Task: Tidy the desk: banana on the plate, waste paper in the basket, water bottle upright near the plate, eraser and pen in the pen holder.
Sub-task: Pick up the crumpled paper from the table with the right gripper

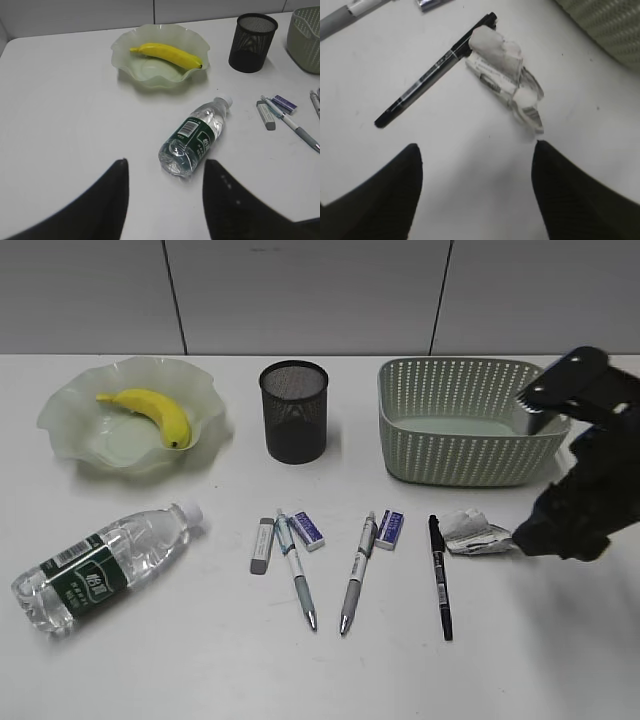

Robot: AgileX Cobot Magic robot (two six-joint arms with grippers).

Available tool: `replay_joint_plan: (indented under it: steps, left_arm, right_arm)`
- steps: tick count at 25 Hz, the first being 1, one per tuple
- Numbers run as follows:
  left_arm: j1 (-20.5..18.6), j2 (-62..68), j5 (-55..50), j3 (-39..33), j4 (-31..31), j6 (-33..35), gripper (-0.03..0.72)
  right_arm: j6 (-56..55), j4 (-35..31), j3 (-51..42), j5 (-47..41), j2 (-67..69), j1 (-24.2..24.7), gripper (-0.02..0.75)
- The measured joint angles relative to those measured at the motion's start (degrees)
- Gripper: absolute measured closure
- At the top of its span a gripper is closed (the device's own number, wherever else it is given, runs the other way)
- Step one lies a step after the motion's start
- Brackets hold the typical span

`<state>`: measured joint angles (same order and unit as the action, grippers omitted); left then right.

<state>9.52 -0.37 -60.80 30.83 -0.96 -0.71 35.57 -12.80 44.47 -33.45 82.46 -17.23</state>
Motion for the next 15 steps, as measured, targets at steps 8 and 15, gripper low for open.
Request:
replay_joint_plan:
  steps: [8, 15]
  left_arm:
    - [0.0, 0.0, 0.0, 0.0, 0.0, 0.0, 0.327]
    - [0.0, 0.0, 0.0, 0.0, 0.0, 0.0, 0.327]
  right_arm:
    - [0.1, 3.2, 5.4, 7.4, 20.4, -1.2, 0.196]
    - [-0.5, 3.5, 8.2, 8.2, 25.7, -1.2, 0.470]
